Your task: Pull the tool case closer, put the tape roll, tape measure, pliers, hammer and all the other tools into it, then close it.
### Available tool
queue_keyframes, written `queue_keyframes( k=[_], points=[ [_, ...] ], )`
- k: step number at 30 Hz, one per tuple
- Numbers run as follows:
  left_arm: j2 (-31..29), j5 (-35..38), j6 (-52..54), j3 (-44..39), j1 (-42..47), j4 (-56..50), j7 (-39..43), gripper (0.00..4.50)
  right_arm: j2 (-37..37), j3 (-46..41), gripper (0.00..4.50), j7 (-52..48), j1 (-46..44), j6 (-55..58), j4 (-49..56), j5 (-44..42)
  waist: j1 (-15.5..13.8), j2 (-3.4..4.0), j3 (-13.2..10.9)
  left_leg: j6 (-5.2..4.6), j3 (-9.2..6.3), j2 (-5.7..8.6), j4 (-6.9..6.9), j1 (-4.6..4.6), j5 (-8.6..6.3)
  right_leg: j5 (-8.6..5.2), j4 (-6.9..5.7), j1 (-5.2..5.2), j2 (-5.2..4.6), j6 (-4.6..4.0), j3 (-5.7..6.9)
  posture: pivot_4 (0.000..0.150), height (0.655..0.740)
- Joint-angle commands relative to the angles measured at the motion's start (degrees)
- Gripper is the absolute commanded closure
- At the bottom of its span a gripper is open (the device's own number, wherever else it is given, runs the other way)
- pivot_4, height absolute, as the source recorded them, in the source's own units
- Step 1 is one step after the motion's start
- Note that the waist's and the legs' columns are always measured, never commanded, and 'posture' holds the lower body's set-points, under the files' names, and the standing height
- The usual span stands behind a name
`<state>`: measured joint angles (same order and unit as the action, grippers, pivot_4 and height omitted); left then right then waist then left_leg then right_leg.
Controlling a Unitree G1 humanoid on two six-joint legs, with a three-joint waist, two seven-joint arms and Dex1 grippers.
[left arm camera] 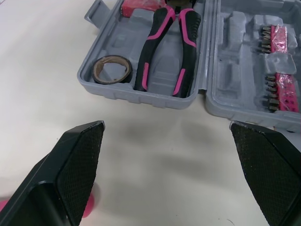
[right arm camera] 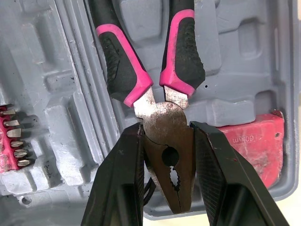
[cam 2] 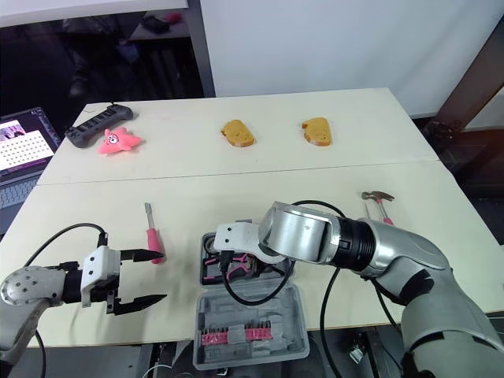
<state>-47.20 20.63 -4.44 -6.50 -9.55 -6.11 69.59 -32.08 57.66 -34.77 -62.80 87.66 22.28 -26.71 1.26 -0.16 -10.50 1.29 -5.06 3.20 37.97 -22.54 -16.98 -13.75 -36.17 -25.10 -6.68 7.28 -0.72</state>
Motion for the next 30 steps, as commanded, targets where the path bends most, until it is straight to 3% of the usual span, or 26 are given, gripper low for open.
queue_keyframes(
  k=[1, 3, 9, 20, 23, 28, 29, 30],
  points=[
    [-0.1, 0.5, -0.4, -1.1, -0.3, -1.5, -0.4, 0.0, 0.7, -0.7, 3.5, 0.0, 0.6, -1.8, 0.2, 1.0, 0.0, 0.0, 0.0, 0.0, 0.0, 0.0, 0.0, 0.0, 0.0, 0.0, 0.0, 0.0, 0.0, 0.0, 0.0, 0.15, 0.74],
    [-0.1, 0.5, -0.4, -1.1, -0.4, -1.6, -0.4, 0.0, 0.7, -0.7, 3.5, -0.1, 1.0, -2.2, 0.1, 1.3, 0.1, 0.0, 0.0, 0.0, 0.01, 0.0, 0.0, 0.0, 0.0, 0.0, 0.0, 0.0, 0.0, 0.0, -0.01, 0.15, 0.74],
    [-0.2, 0.5, -0.2, -1.1, -0.4, -1.6, -0.4, 0.0, 1.0, -1.9, 0.79, -0.7, 1.7, -3.4, -0.4, 1.8, 0.0, 0.0, 0.0, 0.0, 0.01, 0.0, 0.0, 0.01, 0.0, 0.0, -0.01, 0.01, 0.01, 0.0, -0.01, 0.15, 0.74],
    [-0.1, 0.3, -0.3, -0.7, 0.7, -1.1, -0.6, 0.0, 2.1, -10.1, 0.79, -2.8, 5.1, -7.8, 0.2, 0.8, -0.1, -0.01, 0.0, 0.0, 0.01, 0.01, 0.01, 0.01, 0.0, 0.0, 0.0, 0.03, 0.01, 0.0, 0.0, 0.15, 0.74],
    [-0.1, 0.4, -0.2, -0.7, 0.9, -1.0, -0.5, 0.0, 3.2, -13.3, 1.59, -3.1, 8.9, -12.0, -0.5, 1.1, -0.1, -0.02, 0.0, 0.0, 0.01, 0.01, 0.01, 0.01, 0.0, 0.01, 0.0, 0.03, 0.01, 0.0, 0.0, 0.15, 0.74],
    [-0.2, 0.4, 0.0, -0.8, 1.0, -1.0, -0.6, 0.0, 3.0, -17.0, 4.12, -2.8, 17.7, -27.3, -1.4, 5.4, -0.1, -0.05, 0.0, 0.0, 0.03, 0.03, 0.02, 0.03, 0.0, 0.01, 0.01, 0.08, 0.01, 0.0, 0.0, 0.15, 0.74],
    [-0.3, 0.5, 0.1, -0.8, 1.1, -1.0, -0.6, 0.0, 2.7, -17.2, 4.47, -2.7, 18.6, -28.9, -1.3, 6.5, -0.1, -0.05, 0.0, 0.0, 0.04, 0.03, 0.02, 0.04, 0.0, 0.01, 0.01, 0.09, 0.01, 0.0, 0.0, 0.15, 0.74],
    [-0.3, 0.5, 0.1, -0.9, 1.1, -1.1, -0.6, 0.0, 3.0, -19.6, 4.47, -1.8, 21.8, -32.0, -0.4, 6.6, -0.1, -0.06, 0.0, 0.0, 0.04, 0.03, 0.02, 0.05, 0.0, 0.01, 0.0, 0.1, 0.0, 0.01, 0.0, 0.15, 0.74]
  ],
)
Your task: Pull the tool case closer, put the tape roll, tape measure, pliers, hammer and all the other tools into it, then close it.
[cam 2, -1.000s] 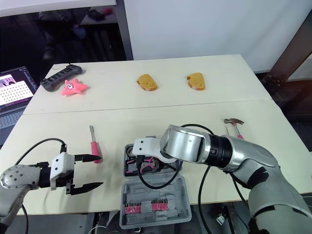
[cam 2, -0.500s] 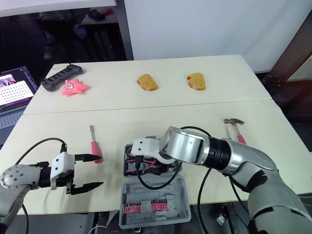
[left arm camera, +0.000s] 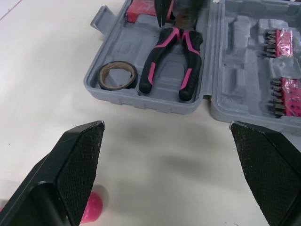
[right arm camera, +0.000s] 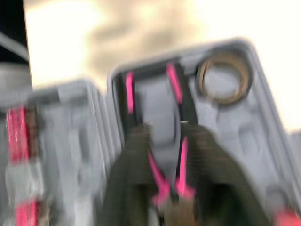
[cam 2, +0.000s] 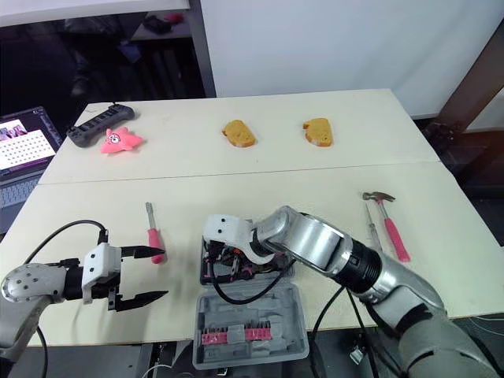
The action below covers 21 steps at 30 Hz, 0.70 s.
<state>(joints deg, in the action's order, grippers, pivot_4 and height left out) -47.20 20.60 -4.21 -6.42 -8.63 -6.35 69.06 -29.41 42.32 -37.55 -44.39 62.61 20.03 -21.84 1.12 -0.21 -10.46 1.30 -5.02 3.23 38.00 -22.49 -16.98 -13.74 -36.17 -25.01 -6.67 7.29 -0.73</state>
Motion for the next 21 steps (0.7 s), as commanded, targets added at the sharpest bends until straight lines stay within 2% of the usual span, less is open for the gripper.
queue_keyframes(
  k=[1, 9, 16, 21],
  points=[
    [-0.3, 0.5, 0.0, -1.0, 0.2, -0.9, -0.1, 0.0, 0.7, -6.2, 4.47, 1.5, 5.8, -9.1, 2.4, 1.8, 0.0, -0.04, 0.0, 0.0, 0.0, 0.0, 0.0, 0.0, 0.0, 0.0, 0.0, 0.0, 0.0, 0.0, 0.0, 0.15, 0.74],
    [-0.8, 0.9, 0.7, -1.5, 0.1, -1.3, -0.1, 0.0, -0.6, -13.5, 4.47, 4.6, 24.1, -24.3, 7.0, 6.5, -0.2, -0.06, 0.0, 0.0, -0.01, 0.0, 0.03, 0.12, 0.0, 0.0, 0.03, 0.18, 0.01, 0.01, 0.01, 0.15, 0.74],
    [-0.8, 0.8, 1.0, -1.4, 0.6, -1.2, 0.1, 0.0, 1.8, -12.7, 4.47, 4.4, 27.5, -31.9, 1.6, 11.7, -0.1, -0.06, 0.0, 0.0, -0.01, -0.03, 0.03, 0.18, 0.0, 0.0, 0.02, 0.23, 0.09, 0.0, 0.0, 0.15, 0.74],
    [-0.7, 0.7, 0.9, -1.4, 0.9, -1.2, 0.0, 0.0, 2.4, -11.8, 4.47, 3.9, 28.2, -33.2, -2.5, 15.3, -0.2, -0.08, 0.0, 0.0, -0.01, -0.01, 0.05, 0.19, 0.0, 0.0, 0.03, 0.27, 0.07, 0.0, 0.0, 0.15, 0.74]
  ],
)
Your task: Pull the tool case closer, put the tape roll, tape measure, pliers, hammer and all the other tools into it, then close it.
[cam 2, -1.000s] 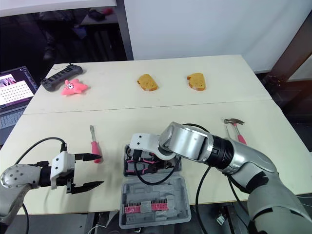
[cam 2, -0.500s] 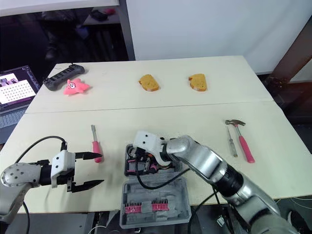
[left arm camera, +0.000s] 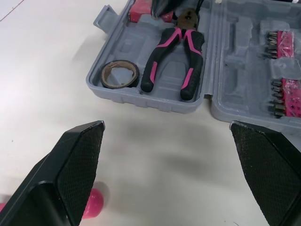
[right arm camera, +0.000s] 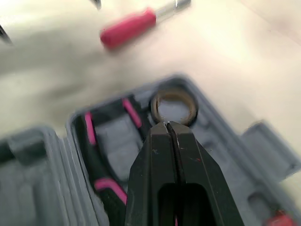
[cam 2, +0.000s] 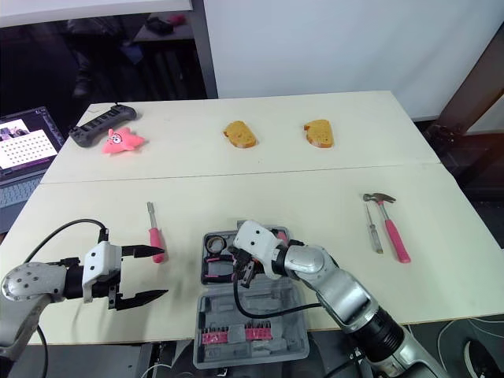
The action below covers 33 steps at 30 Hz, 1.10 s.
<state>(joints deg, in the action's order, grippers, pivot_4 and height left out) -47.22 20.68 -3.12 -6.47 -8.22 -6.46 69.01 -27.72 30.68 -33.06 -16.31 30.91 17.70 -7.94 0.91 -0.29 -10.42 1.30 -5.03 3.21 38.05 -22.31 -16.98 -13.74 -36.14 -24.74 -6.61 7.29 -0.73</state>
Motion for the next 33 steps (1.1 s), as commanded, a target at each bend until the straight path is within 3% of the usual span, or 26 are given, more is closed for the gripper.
queue_keyframes(
  k=[1, 14, 27, 33],
  points=[
    [-0.7, 0.6, -0.1, -1.3, 0.5, -1.1, 0.0, 0.0, 0.8, -0.1, 4.47, -0.8, 0.3, -1.6, -0.5, 1.8, 0.0, 0.0, 0.0, 0.0, 0.0, 0.0, 0.0, 0.0, 0.0, 0.0, 0.0, 0.0, 0.0, 0.0, 0.0, 0.15, 0.74],
    [-0.5, 0.4, -0.1, -1.0, 0.9, -0.9, -0.3, 0.0, -0.5, 3.5, 4.47, -4.5, -0.7, 7.6, -4.0, 7.7, -0.1, -0.09, 0.1, -0.01, -0.02, -0.01, -0.01, 0.28, 0.0, -0.01, 0.04, 0.27, 0.01, 0.0, 0.01, 0.15, 0.74],
    [-0.4, 0.1, -0.9, -1.3, 1.0, -0.2, -0.5, 0.0, -4.5, 14.1, 4.47, -9.5, -6.1, 15.0, -6.2, 18.4, -0.2, -0.41, 0.6, -0.09, -0.07, 0.0, -0.08, 1.05, -0.06, -0.09, 0.2, 1.15, -0.02, 0.05, 0.03, 0.15, 0.74],
    [-0.4, -0.1, -1.1, -1.2, 1.3, 0.2, -0.4, 0.0, 0.0, 6.4, 4.47, -9.3, -7.7, 8.9, -2.9, 14.0, -0.2, -0.61, 0.8, -0.08, -0.13, 0.01, -0.08, 1.09, -0.06, -0.09, 0.21, 1.22, -0.03, 0.05, 0.06, 0.15, 0.74]
  ],
)
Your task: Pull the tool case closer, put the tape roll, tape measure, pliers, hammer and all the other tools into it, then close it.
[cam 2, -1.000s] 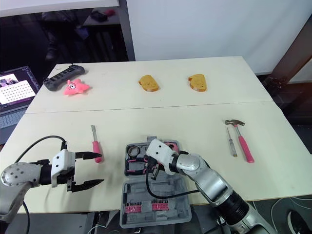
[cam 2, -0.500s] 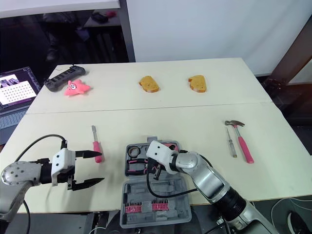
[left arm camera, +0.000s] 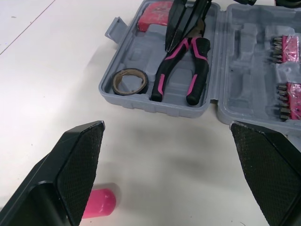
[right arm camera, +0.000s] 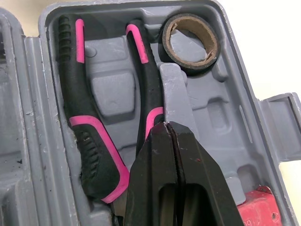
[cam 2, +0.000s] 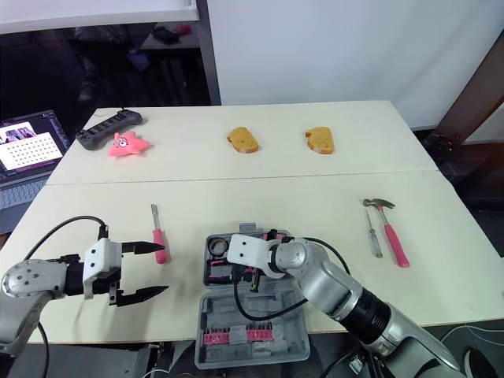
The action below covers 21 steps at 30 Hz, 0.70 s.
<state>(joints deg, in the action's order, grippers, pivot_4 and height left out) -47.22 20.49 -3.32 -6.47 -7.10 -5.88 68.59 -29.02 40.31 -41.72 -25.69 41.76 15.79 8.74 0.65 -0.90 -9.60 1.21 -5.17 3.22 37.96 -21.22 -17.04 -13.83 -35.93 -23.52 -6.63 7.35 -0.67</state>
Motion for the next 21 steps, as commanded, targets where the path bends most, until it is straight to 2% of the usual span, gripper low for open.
queue_keyframes(
  k=[1, 8, 11, 21],
  points=[
    [-0.4, 0.1, -0.9, -1.2, 0.3, -0.3, 0.0, 0.0, 2.0, -5.3, 4.47, -0.7, 1.9, -3.4, 0.4, -4.0, 0.1, -0.01, 0.0, 0.0, 0.0, 0.0, 0.0, -0.01, 0.0, 0.0, 0.0, -0.01, 0.0, 0.0, 0.0, 0.15, 0.74],
    [-0.2, -0.1, -1.0, -0.9, 0.6, 0.1, -0.1, 0.0, 2.6, -12.4, 4.47, -3.3, 2.9, -4.6, 8.3, -10.2, 0.3, 0.03, -0.1, 0.0, 0.05, -0.03, -0.02, -0.22, 0.0, 0.01, -0.09, -0.35, 0.01, 0.01, -0.02, 0.15, 0.74],
    [-0.2, -0.1, -1.0, -0.8, 0.9, 0.3, 0.0, 0.0, -0.5, -11.3, 4.47, -8.3, 4.3, -3.2, 12.8, -13.3, 0.2, 0.03, -0.1, 0.0, 0.04, -0.04, -0.04, -0.23, 0.0, 0.01, -0.07, -0.35, 0.02, 0.01, -0.02, 0.15, 0.74],
    [-0.4, 0.0, -0.7, -0.7, 1.0, 0.0, 0.2, 0.0, -1.3, -6.7, 4.47, -7.9, 4.1, -2.7, 8.4, -10.8, 0.2, 0.02, -0.1, 0.0, 0.08, -0.04, -0.05, -0.24, 0.0, 0.01, -0.07, -0.38, 0.0, 0.0, -0.02, 0.15, 0.74]
  ],
)
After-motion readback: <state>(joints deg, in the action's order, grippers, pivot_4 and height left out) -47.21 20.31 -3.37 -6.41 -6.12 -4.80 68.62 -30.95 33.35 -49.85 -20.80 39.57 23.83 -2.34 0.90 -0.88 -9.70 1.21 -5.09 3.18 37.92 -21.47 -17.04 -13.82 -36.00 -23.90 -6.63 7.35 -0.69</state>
